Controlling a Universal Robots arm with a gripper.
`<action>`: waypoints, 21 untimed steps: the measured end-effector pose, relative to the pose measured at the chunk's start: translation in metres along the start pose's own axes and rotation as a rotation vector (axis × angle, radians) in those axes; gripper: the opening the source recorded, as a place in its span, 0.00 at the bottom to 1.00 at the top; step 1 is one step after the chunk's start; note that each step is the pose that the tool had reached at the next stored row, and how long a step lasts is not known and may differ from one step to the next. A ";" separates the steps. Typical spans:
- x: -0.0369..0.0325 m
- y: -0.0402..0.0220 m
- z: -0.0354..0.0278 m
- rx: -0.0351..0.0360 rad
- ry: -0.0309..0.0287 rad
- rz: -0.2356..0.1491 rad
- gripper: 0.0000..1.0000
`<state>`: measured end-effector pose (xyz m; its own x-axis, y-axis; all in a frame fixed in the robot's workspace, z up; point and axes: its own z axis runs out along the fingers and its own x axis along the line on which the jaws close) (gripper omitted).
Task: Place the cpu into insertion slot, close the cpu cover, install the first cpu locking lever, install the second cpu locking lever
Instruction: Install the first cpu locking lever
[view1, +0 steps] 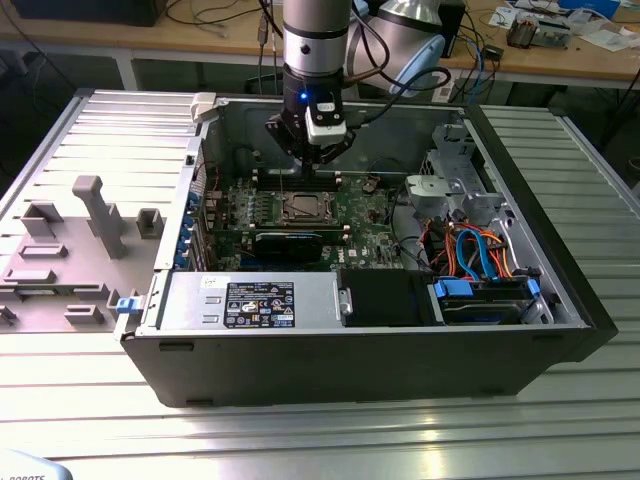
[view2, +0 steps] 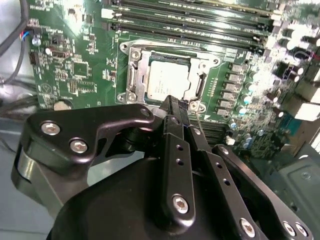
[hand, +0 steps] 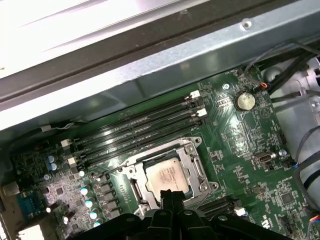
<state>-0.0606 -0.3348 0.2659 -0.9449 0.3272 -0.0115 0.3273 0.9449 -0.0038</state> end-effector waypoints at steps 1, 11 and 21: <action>0.0000 0.0000 0.0000 -0.0001 0.0000 -0.010 0.11; 0.0001 0.0000 -0.0043 -0.0014 -0.0001 -0.076 0.11; 0.0000 0.0000 -0.0048 -0.0062 0.0009 -0.169 0.11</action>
<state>-0.0607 -0.3347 0.2706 -0.9865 0.1637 -0.0103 0.1637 0.9865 0.0006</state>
